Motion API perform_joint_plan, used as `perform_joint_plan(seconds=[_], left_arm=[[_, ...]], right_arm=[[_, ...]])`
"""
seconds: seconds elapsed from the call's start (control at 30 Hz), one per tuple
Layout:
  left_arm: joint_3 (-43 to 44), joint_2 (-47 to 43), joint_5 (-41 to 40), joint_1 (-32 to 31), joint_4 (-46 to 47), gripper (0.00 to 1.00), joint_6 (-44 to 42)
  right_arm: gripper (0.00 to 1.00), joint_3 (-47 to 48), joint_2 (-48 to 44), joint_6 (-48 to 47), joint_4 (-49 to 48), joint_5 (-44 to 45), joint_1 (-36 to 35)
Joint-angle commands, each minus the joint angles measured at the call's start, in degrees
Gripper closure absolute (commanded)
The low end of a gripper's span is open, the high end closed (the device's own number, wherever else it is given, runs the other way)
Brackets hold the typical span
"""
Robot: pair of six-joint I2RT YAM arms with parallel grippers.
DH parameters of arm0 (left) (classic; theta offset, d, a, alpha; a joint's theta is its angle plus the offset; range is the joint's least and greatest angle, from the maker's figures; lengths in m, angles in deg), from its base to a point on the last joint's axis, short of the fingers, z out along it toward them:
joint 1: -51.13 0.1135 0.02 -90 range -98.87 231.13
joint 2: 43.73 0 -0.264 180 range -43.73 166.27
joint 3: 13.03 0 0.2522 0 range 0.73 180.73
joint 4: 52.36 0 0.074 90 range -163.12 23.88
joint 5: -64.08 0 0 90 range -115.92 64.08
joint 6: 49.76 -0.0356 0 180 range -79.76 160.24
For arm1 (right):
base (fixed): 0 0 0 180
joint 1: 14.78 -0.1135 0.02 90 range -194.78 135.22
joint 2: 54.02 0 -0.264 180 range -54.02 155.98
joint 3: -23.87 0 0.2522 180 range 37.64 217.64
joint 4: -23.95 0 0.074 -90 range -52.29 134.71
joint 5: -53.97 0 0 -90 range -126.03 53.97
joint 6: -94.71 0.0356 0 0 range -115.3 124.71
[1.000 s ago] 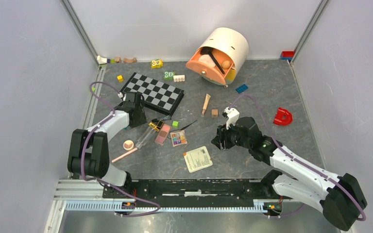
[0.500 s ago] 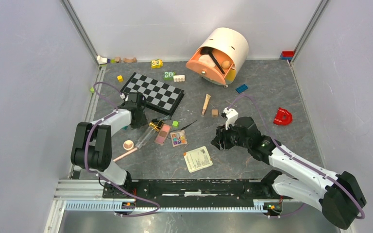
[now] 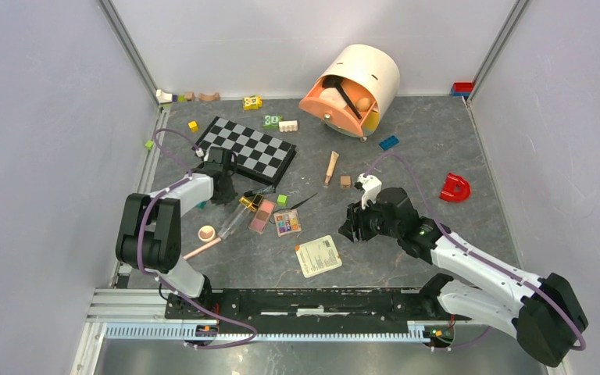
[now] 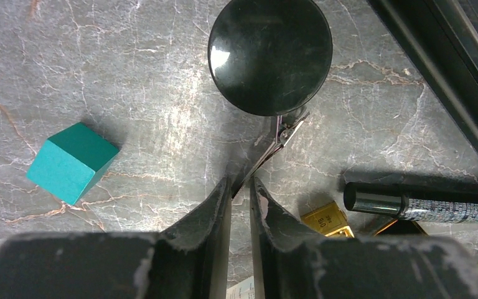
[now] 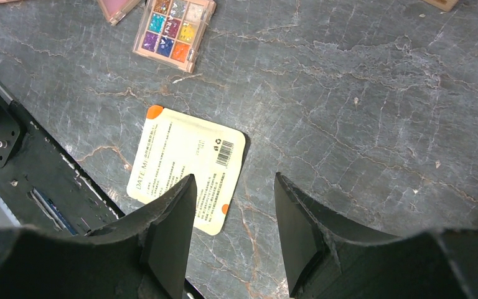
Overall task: Organize the makeup
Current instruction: Pick up the makeup tool from the center of the board, then place the makeup tool in the drawer.
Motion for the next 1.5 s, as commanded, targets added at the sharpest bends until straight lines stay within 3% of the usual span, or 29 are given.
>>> perform_joint_plan(seconds=[0.0, 0.4, 0.53, 0.87, 1.2, 1.3, 1.47], left_arm=[[0.62, 0.36, -1.54, -0.41, -2.13, 0.77, -1.58], [0.27, -0.71, -1.54, -0.81, -1.9, 0.97, -1.21], [0.79, -2.68, -1.52, -1.26, -3.21, 0.98, -0.88], [3.72, -17.39, -1.65, -4.34, -8.53, 0.98, -1.34], [4.67, -22.94, -1.23, -7.05, -11.66, 0.98, -4.3], [4.25, -23.71, 3.72, -7.08, -10.74, 0.98, -4.49], [1.34, -26.34, 19.94, -10.44, -0.34, 0.98, -6.39]], right_arm=[[0.44, 2.15, 0.11, -0.6, -1.15, -0.54, -0.24], [0.44, 1.53, -0.2, -0.35, -1.43, -0.37, -0.27], [0.44, 1.35, -0.24, -0.5, -1.33, -0.2, -0.29], [0.44, 1.22, 0.36, -0.11, -2.3, 0.05, -0.28], [0.43, 1.09, -0.92, 0.31, -2.77, 1.72, -0.29], [0.43, 0.83, -1.25, 0.4, -2.91, 1.56, -0.29], [0.43, 1.15, -1.83, 0.33, -3.0, 2.18, -0.29]])
